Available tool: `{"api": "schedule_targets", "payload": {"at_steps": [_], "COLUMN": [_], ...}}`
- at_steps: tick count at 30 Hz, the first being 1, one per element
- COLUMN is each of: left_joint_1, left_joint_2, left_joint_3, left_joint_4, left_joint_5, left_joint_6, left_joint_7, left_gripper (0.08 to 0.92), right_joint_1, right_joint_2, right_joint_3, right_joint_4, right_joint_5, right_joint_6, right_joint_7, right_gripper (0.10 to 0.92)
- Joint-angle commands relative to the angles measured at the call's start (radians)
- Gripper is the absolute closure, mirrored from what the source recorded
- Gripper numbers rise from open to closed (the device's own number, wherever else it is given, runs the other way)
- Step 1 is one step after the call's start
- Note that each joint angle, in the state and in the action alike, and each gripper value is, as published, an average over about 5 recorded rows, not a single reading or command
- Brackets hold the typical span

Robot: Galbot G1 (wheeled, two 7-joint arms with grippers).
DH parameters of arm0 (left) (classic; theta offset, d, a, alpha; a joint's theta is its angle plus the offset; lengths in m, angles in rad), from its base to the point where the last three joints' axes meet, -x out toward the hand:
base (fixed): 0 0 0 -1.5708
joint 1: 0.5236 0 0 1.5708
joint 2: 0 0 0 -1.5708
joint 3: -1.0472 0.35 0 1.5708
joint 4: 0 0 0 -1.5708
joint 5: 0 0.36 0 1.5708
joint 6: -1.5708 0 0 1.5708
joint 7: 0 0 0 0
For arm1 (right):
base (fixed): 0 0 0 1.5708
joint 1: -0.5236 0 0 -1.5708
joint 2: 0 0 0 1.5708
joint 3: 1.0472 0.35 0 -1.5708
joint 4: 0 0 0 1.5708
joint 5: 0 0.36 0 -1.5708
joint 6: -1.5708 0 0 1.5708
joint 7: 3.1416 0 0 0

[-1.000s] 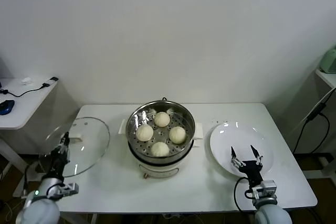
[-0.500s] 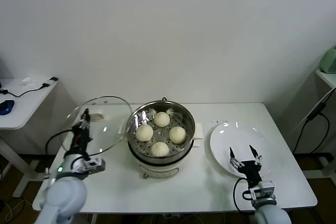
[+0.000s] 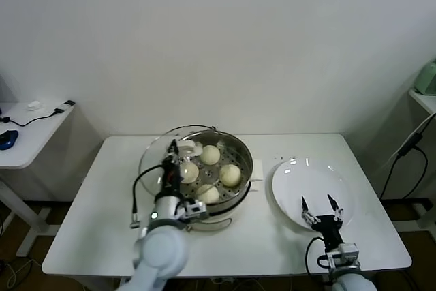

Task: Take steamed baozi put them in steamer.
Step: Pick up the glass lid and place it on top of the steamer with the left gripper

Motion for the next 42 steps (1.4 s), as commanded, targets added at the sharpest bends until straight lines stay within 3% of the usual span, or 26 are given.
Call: {"api": "schedule_targets", "payload": {"at_steps": [1,12,42], "left_joint_1": [-0.053,-0.071,-0.051], "left_joint_2": [-0.094,-0.184,-0.140], "left_joint_3": [0.136,0.177,0.099], "left_joint_4": [0.009,0.141,0.252], "left_joint_5": [0.120,0.172,0.171], "left_joint_6": [0.071,0.062,0.032], "left_joint_7": [0.062,0.005,-0.111], "left_gripper": [0.867,0.867,0.849], "right_joint_1": [-0.007,-0.005,0.019], "right_joint_2": [-0.006,-0.003,0.021], "right_joint_3": [0.010,0.020,0.011], "right_joint_4": [-0.026,-0.044,-0.065], "right_joint_5": [0.025,0.041,0.012], "right_joint_6": [0.051,0.068,0.086], "right_joint_7": [0.008,0.035,0.059], "right_gripper": [0.203,0.203,0.203]}}
